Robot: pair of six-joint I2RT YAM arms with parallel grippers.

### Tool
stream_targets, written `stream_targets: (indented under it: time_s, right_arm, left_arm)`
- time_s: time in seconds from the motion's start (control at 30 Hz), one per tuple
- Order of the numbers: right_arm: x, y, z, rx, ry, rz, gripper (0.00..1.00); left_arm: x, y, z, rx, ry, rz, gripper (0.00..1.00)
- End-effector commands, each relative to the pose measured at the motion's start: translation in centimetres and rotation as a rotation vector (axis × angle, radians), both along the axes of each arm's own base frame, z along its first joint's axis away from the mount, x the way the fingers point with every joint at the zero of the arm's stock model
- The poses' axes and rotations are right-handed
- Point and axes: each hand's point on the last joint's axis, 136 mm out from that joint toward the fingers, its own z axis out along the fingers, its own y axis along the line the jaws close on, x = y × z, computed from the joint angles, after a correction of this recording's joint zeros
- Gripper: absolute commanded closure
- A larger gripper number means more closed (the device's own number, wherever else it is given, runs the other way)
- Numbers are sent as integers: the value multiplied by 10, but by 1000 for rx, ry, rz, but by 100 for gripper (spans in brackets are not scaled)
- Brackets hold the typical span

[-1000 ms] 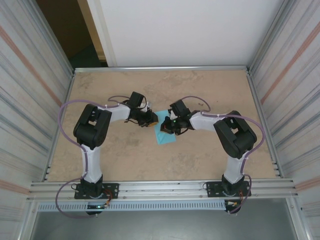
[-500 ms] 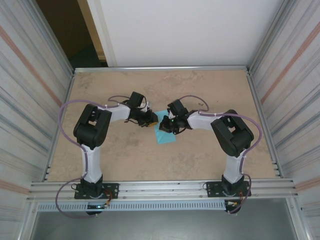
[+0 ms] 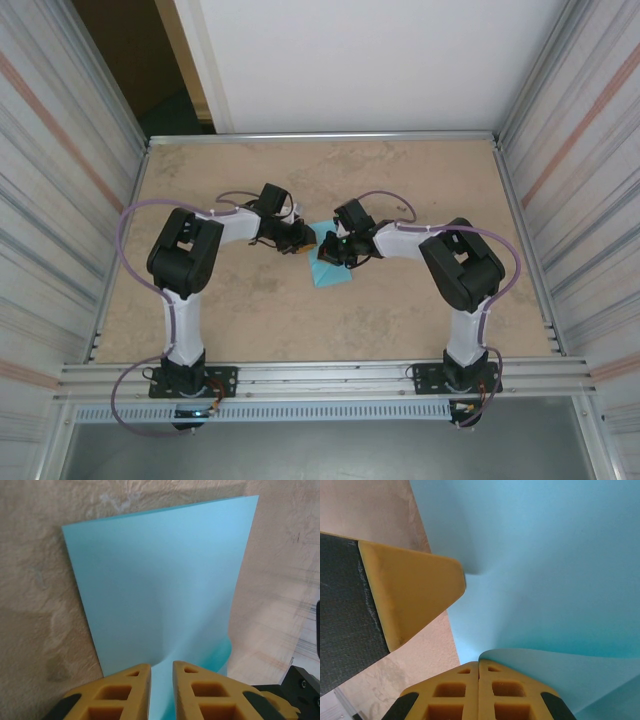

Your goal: Fold a paper plane with a square sheet of paper (pick it up from the middle)

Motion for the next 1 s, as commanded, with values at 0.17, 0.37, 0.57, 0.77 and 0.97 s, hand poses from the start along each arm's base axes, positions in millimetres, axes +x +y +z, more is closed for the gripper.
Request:
stream_targets:
  time_s: [0.17, 0.37, 0.57, 0.77, 0.97]
  right_arm:
    - [-1, 8, -3, 7, 20, 17, 100]
    - [-2, 8, -4, 8, 24, 17, 100]
    - [0, 8, -3, 11, 17, 10, 100]
    - [0, 10, -5, 19, 22, 15, 100]
    - [-1, 10, -6, 19, 27, 18, 100]
  left_arm:
    - [-26, 13, -38, 89, 108, -10, 80]
    - [-26, 13, -38, 90, 105, -8, 80]
    - [-26, 13, -38, 91, 106, -8, 80]
    - [-27, 13, -38, 90, 106, -9, 80]
    - [-27, 13, -38, 91, 106, -9, 80]
